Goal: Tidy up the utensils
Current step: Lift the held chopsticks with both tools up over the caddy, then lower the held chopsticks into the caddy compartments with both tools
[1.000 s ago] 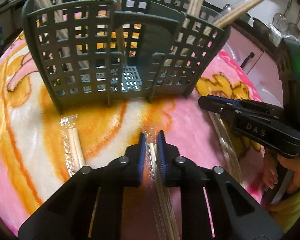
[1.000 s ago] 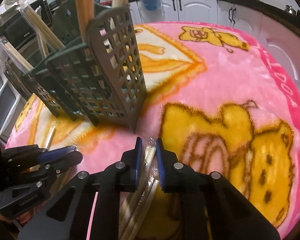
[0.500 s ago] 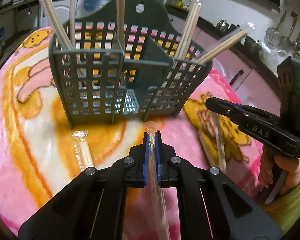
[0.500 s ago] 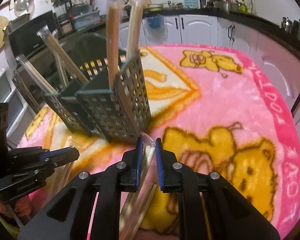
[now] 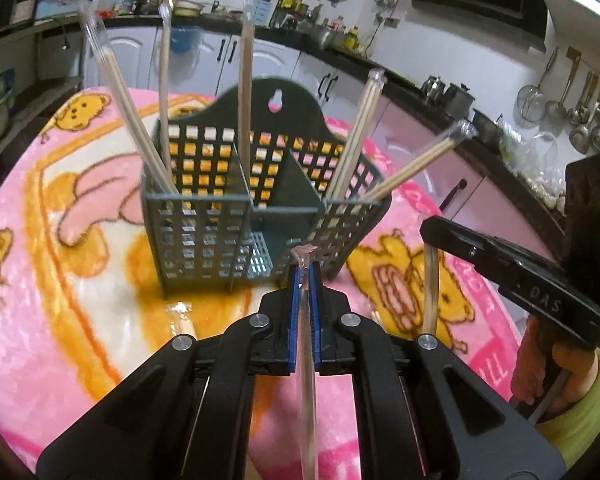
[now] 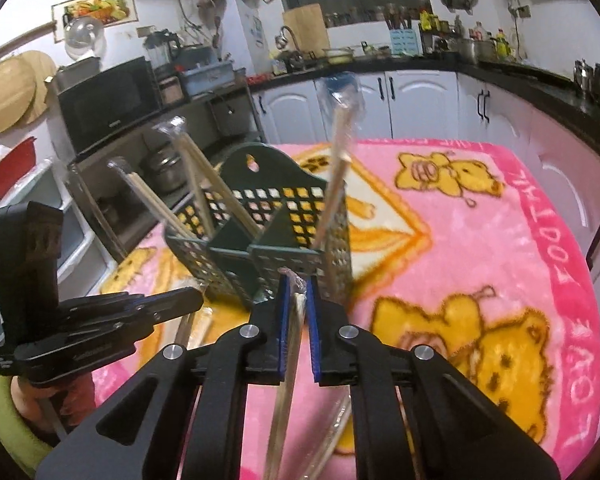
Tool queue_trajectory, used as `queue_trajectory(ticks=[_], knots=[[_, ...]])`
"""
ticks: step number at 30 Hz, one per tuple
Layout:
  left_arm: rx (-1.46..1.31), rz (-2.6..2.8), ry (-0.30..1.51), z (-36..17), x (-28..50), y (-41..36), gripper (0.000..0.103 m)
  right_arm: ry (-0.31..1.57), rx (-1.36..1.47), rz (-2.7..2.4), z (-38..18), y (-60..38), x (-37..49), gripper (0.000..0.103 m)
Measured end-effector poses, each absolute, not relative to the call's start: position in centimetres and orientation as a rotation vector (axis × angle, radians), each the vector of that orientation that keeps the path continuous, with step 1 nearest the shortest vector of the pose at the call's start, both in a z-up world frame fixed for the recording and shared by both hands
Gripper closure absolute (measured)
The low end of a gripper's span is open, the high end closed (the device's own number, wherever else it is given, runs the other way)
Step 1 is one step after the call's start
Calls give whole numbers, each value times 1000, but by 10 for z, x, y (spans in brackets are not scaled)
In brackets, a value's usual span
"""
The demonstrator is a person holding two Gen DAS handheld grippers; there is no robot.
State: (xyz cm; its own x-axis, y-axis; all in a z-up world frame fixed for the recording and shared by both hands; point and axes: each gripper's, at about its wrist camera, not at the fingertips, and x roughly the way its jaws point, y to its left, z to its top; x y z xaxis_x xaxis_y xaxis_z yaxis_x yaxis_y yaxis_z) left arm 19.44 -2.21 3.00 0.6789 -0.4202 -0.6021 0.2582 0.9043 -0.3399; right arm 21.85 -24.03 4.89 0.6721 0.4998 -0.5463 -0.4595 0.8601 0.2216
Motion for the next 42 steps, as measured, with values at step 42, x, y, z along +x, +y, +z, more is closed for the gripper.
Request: queue_trajectory(ticks=[42], knots=[[-211, -400, 308, 192, 187, -3, 101, 245, 72, 583, 183, -219, 192, 97]])
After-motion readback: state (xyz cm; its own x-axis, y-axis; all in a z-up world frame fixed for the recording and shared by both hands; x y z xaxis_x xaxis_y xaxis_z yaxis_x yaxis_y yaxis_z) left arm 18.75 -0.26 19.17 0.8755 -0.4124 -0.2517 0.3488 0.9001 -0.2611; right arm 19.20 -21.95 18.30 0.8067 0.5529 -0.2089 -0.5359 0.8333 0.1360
